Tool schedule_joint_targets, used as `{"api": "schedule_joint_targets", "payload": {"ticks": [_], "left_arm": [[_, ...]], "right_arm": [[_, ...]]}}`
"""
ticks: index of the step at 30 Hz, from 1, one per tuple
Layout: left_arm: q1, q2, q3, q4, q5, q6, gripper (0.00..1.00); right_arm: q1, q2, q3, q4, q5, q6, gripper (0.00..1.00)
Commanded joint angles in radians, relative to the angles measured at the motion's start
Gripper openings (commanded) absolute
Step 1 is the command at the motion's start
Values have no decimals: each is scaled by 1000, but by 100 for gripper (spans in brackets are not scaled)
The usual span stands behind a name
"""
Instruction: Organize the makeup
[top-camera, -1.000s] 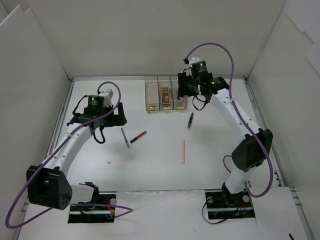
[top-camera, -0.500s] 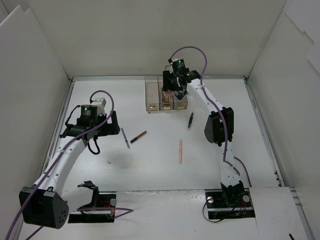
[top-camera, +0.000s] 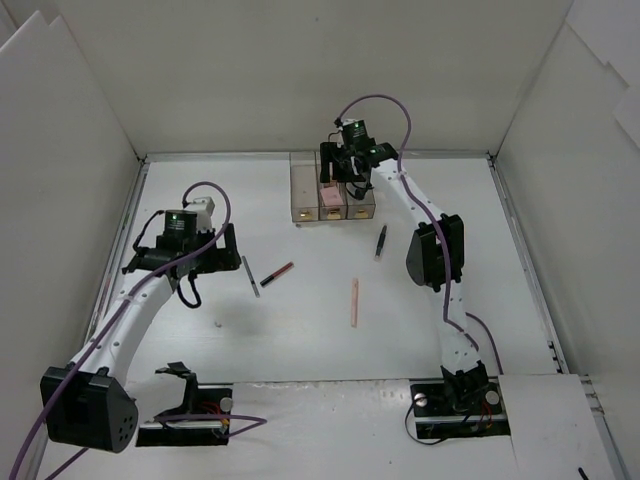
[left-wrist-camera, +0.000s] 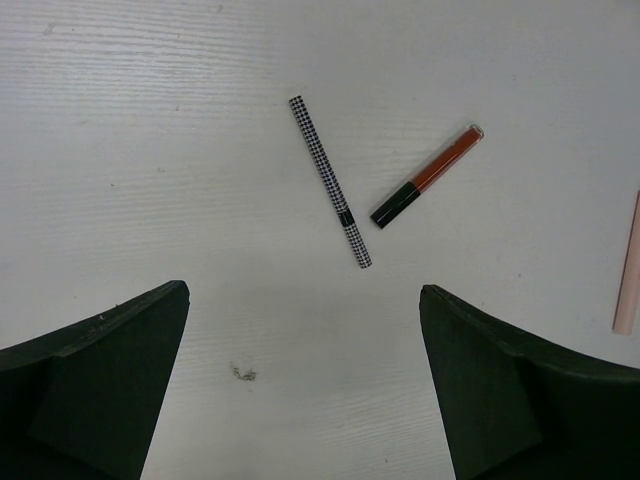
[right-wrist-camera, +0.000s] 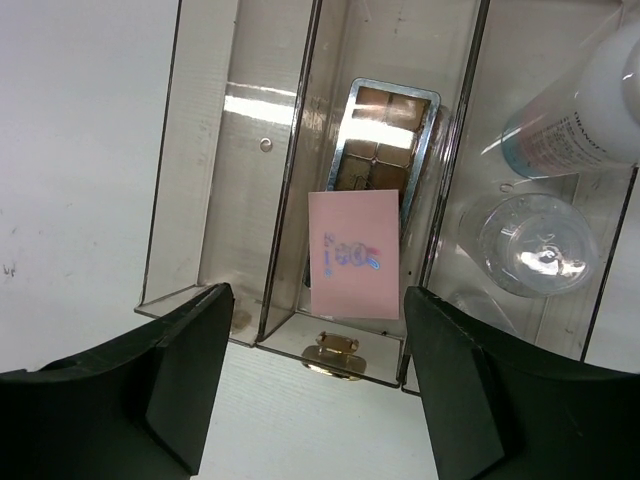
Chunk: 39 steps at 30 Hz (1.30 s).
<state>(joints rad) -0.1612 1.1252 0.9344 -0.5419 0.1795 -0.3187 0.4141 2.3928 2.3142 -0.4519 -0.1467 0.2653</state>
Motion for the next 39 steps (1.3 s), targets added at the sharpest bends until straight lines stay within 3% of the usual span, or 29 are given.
{"api": "schedule_joint_targets", "payload": {"ticks": [1,7,12,15,21,29,35,39], "left_arm": [[8,16,29,37,15,18,95],[8,36,34,46,43,9,95],[8,24,17,68,78,-13,93],[-14,31,38,53,74,-11,89],[-188,93,101,53,25,-57,81],[-480,356,240,89,-78,-220,72],[-624,540,317,95,-123,-315,68],[-701,625,356,114,-123,-355,56]], "right_arm": [[5,-101,-24,50,9,0,67],[12,-231,-175,55,41,31,64],[20,-461,-520,84,97,34,45],[31,-608,-732,114,179,40,42],[15,-834,-1045,147,240,92,42],[-40,-980,-1205,147,302,156,42],[-92,-1093,-1303,145,325,157,42],[-123,-1150,-1351,145,329,161,42]]}}
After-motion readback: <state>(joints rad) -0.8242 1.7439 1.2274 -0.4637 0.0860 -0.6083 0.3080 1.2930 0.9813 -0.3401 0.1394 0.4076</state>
